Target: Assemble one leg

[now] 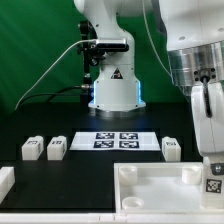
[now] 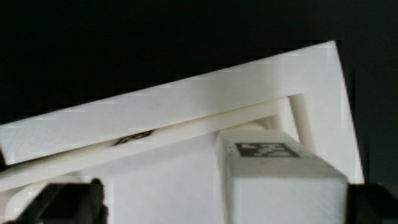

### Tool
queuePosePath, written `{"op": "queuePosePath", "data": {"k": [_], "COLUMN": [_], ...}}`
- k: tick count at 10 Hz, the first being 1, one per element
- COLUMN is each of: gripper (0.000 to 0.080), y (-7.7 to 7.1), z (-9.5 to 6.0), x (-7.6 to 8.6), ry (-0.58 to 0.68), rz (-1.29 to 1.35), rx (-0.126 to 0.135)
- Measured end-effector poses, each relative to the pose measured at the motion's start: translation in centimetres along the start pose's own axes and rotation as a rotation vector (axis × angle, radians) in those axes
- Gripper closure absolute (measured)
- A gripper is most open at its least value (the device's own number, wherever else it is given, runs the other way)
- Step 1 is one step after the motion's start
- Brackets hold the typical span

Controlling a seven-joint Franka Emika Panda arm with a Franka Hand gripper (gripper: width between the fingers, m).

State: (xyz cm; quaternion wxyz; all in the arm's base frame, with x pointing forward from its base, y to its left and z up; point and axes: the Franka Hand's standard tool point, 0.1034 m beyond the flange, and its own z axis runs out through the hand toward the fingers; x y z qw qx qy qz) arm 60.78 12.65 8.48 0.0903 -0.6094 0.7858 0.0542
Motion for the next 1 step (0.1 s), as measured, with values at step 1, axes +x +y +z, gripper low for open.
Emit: {"op": "queuePosePath", "data": {"k": [1], "gripper": [0.0151], "y": [0.00], "z": [0.00], "x": [0.00], "ry": [0.000], "rz": [-0.002], "rx": [0.000]}}
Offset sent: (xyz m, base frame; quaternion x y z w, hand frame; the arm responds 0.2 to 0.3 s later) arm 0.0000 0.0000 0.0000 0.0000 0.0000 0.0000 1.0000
